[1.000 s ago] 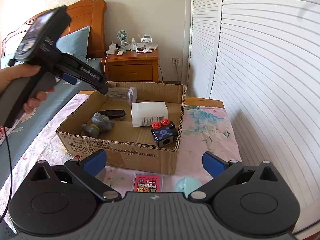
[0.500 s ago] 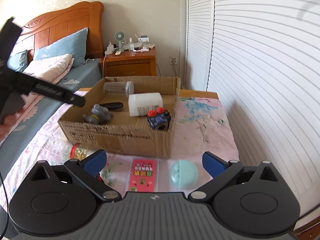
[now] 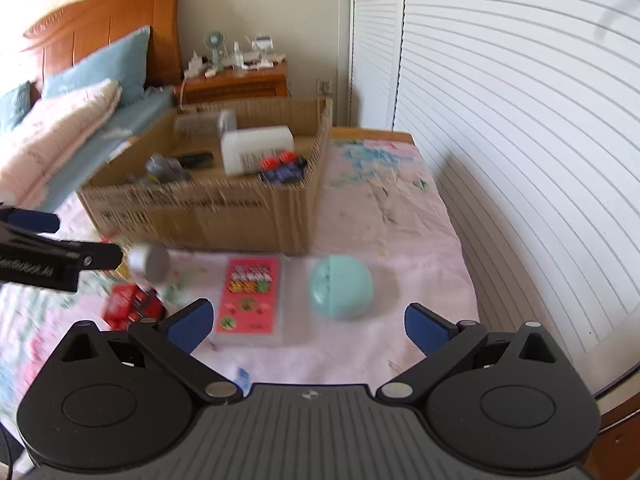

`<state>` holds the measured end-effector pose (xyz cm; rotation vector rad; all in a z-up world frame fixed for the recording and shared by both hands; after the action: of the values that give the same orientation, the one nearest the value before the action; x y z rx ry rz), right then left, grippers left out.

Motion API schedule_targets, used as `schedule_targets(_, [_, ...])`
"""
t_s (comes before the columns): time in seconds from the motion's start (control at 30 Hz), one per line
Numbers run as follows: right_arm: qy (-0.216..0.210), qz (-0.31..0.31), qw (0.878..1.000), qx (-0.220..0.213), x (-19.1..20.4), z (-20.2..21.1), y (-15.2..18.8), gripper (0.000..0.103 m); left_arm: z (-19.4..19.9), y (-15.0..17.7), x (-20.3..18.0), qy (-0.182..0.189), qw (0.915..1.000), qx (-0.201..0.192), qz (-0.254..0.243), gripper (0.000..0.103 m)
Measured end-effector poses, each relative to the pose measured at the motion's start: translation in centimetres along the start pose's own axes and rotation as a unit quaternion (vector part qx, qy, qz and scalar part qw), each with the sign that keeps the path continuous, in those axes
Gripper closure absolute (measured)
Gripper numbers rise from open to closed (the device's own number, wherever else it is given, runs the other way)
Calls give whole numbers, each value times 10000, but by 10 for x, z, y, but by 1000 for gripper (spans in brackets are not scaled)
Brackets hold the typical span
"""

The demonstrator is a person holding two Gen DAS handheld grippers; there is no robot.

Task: Organize rigid objects
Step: 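Move the left tool to the red S.L train while the right moves to the teal case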

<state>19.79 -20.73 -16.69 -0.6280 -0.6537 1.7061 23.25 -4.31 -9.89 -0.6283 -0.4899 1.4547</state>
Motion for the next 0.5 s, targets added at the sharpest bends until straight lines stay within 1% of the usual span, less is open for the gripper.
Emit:
schedule_targets(0.13, [124,131,9997,172,-7,-14,15,0,-13,17,-8,137,9997,197,82,4])
schedule_targets(0.3, [114,104,9990,421,-13,-30,31,0,-26,28,-10,94,9990,326,297,4])
schedule_targets(0.4, [142,117,9987,482,-14,-36,34,0,-34,34,-10,162,9980,433,422,4])
schedule_targets(0.5, [139,130,9984,531,-13,-40,35,0,-40,37,-8,95,9979,450,459,4])
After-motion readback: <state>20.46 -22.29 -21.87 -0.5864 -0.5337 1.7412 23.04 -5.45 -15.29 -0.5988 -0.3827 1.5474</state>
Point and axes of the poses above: each gripper's, at about its wrist camera, not at the fingertips, and z roughly against the way its jaws point, x to its left, y to its underside, the point moved 10 cm from there along -z, roughly the way its jaws point, and after that the axes turned 6 degrees about z, right-handed, at the moved point
